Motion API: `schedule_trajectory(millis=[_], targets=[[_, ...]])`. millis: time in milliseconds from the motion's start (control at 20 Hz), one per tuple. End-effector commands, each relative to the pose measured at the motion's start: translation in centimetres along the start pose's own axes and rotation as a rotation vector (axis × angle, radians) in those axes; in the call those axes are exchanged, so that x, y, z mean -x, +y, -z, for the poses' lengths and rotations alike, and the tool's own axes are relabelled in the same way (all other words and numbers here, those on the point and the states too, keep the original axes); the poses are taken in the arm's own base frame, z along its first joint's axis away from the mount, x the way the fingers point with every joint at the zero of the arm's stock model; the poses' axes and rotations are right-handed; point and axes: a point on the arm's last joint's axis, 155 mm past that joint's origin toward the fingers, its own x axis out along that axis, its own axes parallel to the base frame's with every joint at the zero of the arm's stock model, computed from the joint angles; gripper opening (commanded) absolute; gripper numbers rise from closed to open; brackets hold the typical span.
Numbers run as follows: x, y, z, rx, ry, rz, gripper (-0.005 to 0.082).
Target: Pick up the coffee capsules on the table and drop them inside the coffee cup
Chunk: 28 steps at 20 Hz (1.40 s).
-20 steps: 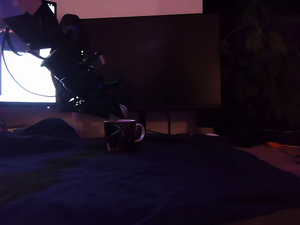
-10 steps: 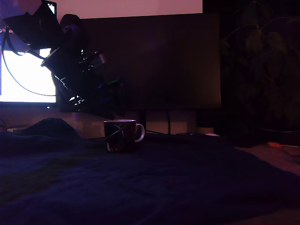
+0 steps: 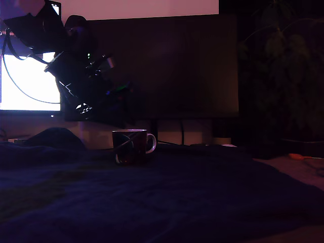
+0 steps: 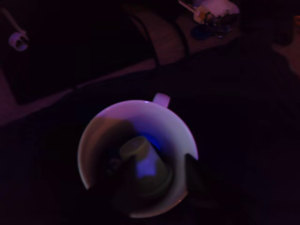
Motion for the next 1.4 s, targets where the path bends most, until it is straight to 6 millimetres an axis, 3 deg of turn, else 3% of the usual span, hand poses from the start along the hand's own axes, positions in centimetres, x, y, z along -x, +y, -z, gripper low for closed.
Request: schedule_trajectory(millis=[0,100,750,1350], targets=[[-0.3,-0.1,0.4,0.005,0.01,0.006,0.0149],[-0.2,-0.3,0.5,0.007,0.015,0.013,-0.0018],[4.0,-1.5,-2.0,-0.073,-0.024,-0.011,-0.002],[5.7,-0.6,0.7,-0.058,0.017,-0.032,-0.0021]])
